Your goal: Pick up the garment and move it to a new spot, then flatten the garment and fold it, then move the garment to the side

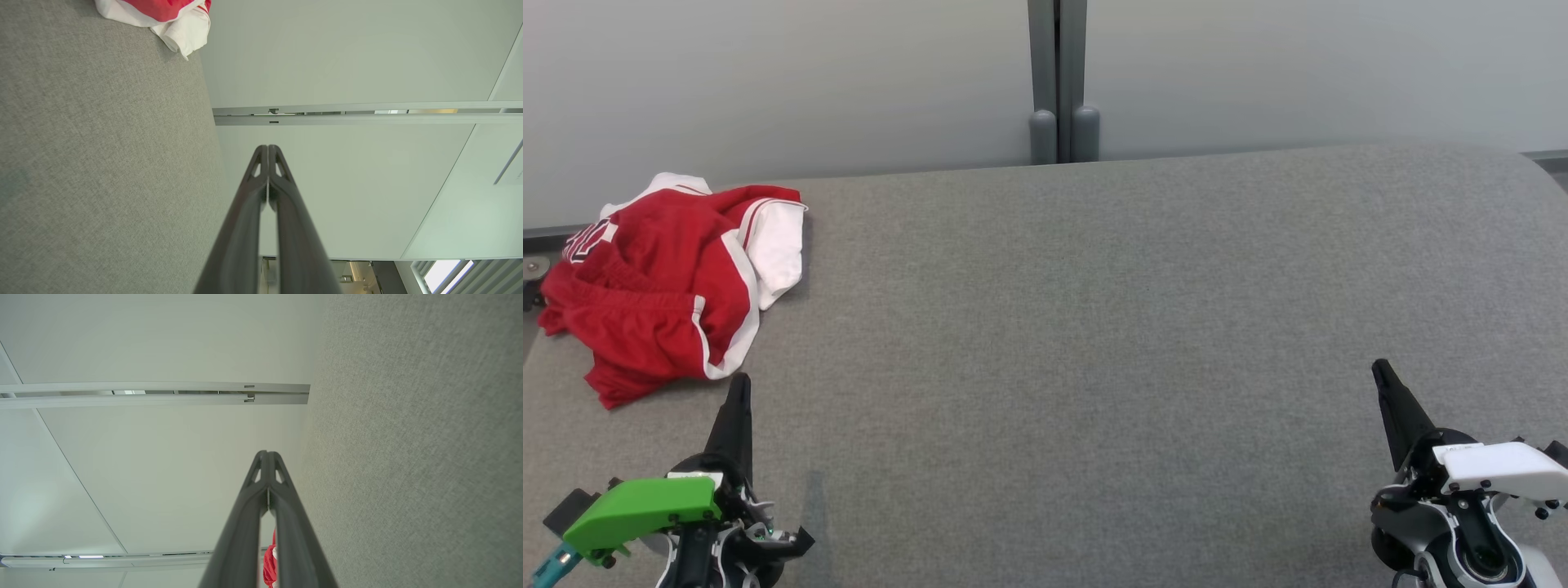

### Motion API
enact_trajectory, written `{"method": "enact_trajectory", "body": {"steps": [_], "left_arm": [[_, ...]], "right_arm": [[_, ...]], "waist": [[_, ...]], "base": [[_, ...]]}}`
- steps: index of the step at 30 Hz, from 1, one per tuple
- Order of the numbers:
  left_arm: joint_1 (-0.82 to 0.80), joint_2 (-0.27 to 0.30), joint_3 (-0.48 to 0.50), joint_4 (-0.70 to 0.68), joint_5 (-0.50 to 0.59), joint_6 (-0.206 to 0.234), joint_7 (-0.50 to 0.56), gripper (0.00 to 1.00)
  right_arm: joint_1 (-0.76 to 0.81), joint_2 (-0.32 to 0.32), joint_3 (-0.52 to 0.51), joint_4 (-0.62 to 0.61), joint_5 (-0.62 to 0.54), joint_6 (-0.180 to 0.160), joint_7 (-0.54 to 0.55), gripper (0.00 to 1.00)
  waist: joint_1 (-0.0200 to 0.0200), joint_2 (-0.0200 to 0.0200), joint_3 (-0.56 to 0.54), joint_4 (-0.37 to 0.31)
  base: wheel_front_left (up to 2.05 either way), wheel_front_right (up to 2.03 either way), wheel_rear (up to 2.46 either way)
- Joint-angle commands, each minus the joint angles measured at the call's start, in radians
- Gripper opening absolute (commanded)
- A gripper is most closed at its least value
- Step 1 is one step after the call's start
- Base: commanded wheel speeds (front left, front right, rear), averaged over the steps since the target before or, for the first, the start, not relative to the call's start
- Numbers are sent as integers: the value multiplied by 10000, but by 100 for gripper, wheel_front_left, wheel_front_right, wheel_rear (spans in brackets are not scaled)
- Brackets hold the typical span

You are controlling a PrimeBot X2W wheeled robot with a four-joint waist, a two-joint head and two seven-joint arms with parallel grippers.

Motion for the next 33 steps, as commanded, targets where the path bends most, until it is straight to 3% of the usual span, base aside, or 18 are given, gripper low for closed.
{"method": "enact_trajectory", "body": {"steps": [1, 33], "left_arm": [[-108, 60, 14, -32, -35, -16, 29, 0], [-108, 61, 13, -32, -35, -16, 29, 0]], "right_arm": [[-74, -53, -17, -34, 12, 0, 37, 0], [-74, -54, -16, -34, 12, 0, 37, 0]], "waist": [[0, 0, 0, 0], [0, 0, 0, 0]], "base": [[0, 0, 0], [0, 0, 0]]}}
